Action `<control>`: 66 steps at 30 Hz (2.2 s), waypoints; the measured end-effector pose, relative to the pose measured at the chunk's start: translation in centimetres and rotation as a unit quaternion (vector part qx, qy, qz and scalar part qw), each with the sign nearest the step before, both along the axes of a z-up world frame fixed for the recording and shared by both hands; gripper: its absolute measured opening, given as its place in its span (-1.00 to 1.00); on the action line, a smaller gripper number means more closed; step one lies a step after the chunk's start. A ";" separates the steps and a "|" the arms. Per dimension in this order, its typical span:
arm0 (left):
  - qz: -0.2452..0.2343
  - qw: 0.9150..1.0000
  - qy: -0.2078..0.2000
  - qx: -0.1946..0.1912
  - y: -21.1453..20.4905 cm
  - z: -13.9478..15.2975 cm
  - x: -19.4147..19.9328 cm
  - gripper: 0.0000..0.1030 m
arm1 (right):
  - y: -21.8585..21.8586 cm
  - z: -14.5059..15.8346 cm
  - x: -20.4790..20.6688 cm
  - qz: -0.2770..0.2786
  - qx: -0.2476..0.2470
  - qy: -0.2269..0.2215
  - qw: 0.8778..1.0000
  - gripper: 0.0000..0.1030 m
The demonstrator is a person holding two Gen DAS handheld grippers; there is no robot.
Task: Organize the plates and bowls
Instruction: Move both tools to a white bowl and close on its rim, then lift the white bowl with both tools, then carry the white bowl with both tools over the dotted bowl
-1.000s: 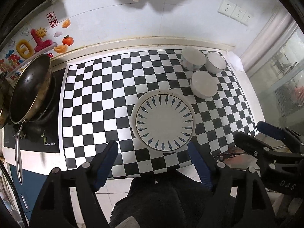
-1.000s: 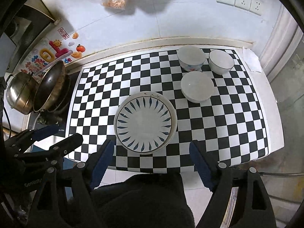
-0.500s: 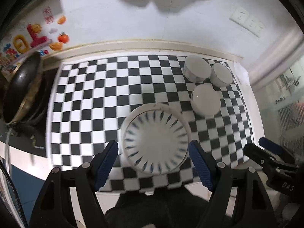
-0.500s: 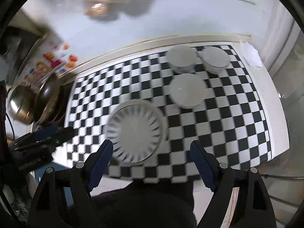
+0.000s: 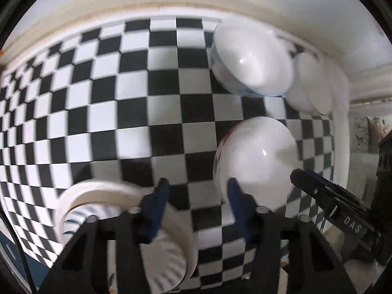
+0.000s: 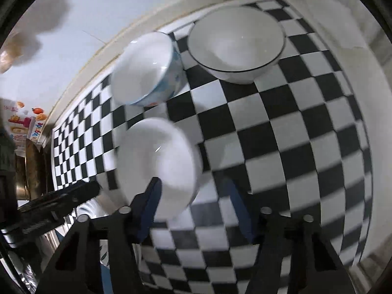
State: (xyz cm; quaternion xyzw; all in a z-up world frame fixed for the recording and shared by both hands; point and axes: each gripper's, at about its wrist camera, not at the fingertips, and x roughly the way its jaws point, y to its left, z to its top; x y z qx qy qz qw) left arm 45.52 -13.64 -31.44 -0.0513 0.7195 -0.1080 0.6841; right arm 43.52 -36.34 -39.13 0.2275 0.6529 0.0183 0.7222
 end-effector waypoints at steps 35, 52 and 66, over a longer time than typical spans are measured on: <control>-0.072 0.997 0.017 -0.008 -7.4 -0.4 -9.3 -0.58 | -2.8 -0.4 -8.2 0.096 0.016 0.043 0.994 -0.74; -0.059 0.997 0.046 -0.010 -8.2 -2.0 -10.5 -0.56 | -2.9 -2.4 -9.4 0.093 0.024 0.077 0.992 -0.69; 0.041 0.998 -0.028 -0.048 -3.0 4.0 2.7 -0.42 | -9.1 6.6 2.2 0.020 0.048 -0.038 0.998 -0.33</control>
